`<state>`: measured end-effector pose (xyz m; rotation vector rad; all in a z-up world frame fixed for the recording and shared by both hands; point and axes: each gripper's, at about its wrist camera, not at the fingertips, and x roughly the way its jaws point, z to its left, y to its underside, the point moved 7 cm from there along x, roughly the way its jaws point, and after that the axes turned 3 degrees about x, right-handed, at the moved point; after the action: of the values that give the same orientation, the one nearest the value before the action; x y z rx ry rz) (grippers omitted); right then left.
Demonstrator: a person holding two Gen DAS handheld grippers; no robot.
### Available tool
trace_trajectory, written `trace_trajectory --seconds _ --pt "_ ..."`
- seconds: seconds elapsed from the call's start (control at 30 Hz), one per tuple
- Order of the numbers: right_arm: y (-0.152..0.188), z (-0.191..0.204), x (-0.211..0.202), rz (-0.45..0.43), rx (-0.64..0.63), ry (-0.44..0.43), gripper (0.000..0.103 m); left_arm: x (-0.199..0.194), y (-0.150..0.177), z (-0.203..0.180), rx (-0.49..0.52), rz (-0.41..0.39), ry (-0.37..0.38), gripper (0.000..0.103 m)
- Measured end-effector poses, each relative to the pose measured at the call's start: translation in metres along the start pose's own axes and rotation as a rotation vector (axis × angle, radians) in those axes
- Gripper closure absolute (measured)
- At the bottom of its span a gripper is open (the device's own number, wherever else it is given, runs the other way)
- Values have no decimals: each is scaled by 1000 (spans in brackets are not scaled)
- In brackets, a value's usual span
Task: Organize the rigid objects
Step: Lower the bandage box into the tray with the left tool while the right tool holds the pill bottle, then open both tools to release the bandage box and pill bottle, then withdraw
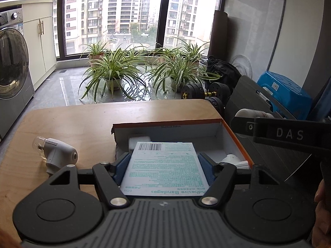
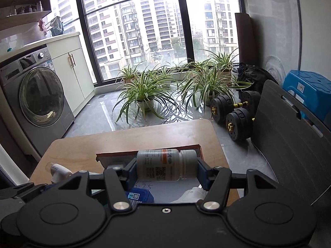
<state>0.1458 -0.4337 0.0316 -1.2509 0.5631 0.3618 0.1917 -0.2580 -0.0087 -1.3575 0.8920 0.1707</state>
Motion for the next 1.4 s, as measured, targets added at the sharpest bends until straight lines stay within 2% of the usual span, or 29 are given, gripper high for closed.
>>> trace_trajectory --seconds 0.53,1.0,1.13,1.23,1.4 --pt "2 -7 31 44 20 4 33 26 1 0 -2 33 9 31" --pt "1 -5 42 49 21 2 33 34 -1 0 -5 34 2 31" --pt "-1 -6 43 35 20 15 30 37 -2 -1 -1 41 5 32" --pt "-3 -7 42 25 25 11 29 36 -2 -2 4 42 7 26" --pt "-5 -7 36 14 20 10 26 30 -3 -2 0 36 6 23"
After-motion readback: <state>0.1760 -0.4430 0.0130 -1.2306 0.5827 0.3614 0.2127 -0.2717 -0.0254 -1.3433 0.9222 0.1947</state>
